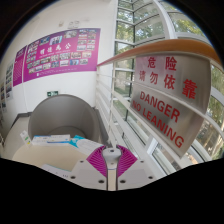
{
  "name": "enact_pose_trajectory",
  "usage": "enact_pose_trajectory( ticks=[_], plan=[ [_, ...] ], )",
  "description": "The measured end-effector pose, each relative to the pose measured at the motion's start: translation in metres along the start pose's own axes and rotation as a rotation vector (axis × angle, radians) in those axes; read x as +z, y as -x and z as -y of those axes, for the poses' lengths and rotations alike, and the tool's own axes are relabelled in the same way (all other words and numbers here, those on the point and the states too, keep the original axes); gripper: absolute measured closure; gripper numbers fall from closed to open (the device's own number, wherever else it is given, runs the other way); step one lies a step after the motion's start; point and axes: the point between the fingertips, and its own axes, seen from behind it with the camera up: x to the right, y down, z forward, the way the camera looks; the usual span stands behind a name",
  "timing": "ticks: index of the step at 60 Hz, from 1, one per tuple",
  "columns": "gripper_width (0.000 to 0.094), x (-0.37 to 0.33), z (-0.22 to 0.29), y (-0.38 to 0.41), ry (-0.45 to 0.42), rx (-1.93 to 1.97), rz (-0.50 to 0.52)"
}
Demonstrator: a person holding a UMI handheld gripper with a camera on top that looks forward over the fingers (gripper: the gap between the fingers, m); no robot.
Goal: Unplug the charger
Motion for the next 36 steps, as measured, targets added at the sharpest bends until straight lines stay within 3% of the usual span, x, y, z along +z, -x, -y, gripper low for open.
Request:
enact_pose_trajectory(
  ticks=[7,15,18,29,36],
  plan=[
    [0.0811,0.013,-0.073,-0.01,0.172,-0.004,0.021],
    [0.0696,0.015,-0.111,-0.009,0.251,0.021,0.065],
    [0.0662,0.017,-0.12,-0.008,0.256,0.023,0.072],
    [0.0316,0.013,-0.114,-0.008,0.232,-0.002,0.086],
    [0.0153,-0.007,-0.097,-0.008,0.198,-0.036,0.088]
  ],
)
